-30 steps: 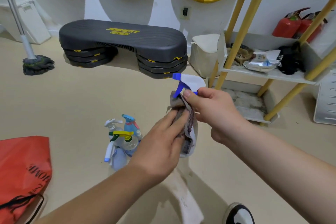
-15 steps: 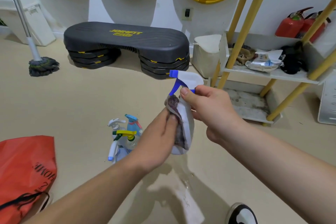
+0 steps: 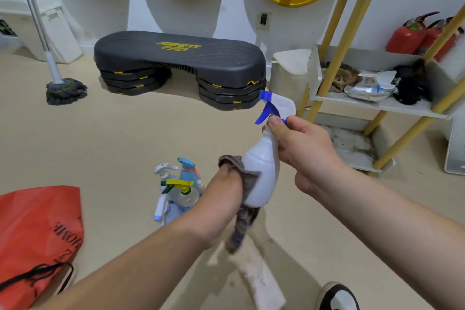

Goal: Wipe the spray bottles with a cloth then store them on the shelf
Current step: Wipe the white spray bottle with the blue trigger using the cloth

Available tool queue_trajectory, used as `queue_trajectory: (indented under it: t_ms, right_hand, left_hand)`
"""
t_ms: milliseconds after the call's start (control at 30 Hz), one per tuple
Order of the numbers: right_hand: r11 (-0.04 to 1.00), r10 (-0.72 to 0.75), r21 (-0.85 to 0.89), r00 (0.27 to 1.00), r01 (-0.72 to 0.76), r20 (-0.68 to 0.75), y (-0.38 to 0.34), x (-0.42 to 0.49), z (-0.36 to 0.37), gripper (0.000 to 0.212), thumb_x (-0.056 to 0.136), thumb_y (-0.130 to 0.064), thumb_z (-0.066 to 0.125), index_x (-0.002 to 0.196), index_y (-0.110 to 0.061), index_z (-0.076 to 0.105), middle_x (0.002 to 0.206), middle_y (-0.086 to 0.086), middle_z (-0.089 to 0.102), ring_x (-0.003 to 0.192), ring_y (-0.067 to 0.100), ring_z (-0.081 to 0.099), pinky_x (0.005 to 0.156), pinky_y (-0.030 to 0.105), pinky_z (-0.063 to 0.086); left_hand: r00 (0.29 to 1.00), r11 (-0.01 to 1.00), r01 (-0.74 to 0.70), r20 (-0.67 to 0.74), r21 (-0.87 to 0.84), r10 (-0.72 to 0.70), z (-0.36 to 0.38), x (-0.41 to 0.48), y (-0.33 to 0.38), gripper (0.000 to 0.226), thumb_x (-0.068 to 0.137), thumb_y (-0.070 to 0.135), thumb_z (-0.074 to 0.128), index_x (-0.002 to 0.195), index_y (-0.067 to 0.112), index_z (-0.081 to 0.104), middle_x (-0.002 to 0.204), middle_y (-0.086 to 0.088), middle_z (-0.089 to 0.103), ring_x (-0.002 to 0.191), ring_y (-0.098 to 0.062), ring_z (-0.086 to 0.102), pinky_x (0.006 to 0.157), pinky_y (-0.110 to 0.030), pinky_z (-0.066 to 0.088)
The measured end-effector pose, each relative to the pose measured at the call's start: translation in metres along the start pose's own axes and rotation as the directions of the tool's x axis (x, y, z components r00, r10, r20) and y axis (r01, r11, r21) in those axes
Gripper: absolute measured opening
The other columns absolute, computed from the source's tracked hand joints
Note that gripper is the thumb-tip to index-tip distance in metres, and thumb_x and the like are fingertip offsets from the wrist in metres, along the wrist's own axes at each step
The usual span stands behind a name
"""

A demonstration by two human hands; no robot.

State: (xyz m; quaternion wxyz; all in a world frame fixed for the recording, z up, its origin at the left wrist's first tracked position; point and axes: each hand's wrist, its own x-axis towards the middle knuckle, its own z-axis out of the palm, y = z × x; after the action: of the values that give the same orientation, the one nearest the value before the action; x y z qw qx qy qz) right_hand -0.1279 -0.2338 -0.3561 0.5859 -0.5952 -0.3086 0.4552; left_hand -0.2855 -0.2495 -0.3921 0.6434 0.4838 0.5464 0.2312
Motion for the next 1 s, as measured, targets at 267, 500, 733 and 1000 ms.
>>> queue_trajectory:
  t_ms: [267,500,733,1000]
  right_hand:
    - [0.997,0.038,-0.072,0.994,-0.031,0.098,0.009,-0.013,0.012,0.03,0.097,-0.021,0.072,0.073,-0.01,0.057,0.073,0.006,0.057,0.067,0.016,0.054,0.07,0.028,0.048]
    - [0.995,0.101,-0.044,0.981,-0.095,0.164,0.01,-0.017,0.018,0.031,0.096,-0.025,0.074,0.094,0.005,0.065,0.086,0.01,0.067,0.072,0.02,0.063,0.071,0.03,0.055]
    - [0.997,0.074,-0.008,0.987,-0.074,0.14,0.008,-0.013,0.015,0.043,0.093,-0.026,0.077,0.104,0.012,0.061,0.088,0.013,0.065,0.078,0.023,0.061,0.084,0.041,0.051]
    - [0.99,0.138,-0.016,0.989,-0.138,0.051,0.005,-0.011,0.009,0.05,0.092,-0.03,0.078,0.112,0.012,0.06,0.087,0.01,0.059,0.078,0.025,0.056,0.091,0.049,0.058]
  left_hand:
    - [0.894,0.901,-0.348,-0.196,0.261,0.402,-0.003,0.003,0.003,0.018,0.089,0.045,0.074,0.1,0.034,0.065,0.096,0.011,0.073,0.093,-0.009,0.069,0.082,-0.039,0.058]
    - [0.894,0.892,-0.401,-0.121,0.209,0.431,-0.003,-0.004,0.007,0.025,0.099,0.042,0.051,0.119,0.054,0.057,0.124,0.019,0.063,0.116,-0.001,0.061,0.104,-0.039,0.051]
    - [0.968,0.958,-0.243,-0.031,0.154,0.251,-0.011,0.005,0.004,0.043,0.105,0.066,0.033,0.133,0.052,0.062,0.127,0.02,0.071,0.121,0.0,0.064,0.112,-0.036,0.047]
    - [0.909,0.821,-0.362,-0.026,0.442,0.415,0.004,0.002,-0.02,0.047,0.105,0.059,0.037,0.15,0.045,0.041,0.136,0.014,0.06,0.128,-0.009,0.056,0.104,-0.035,0.048]
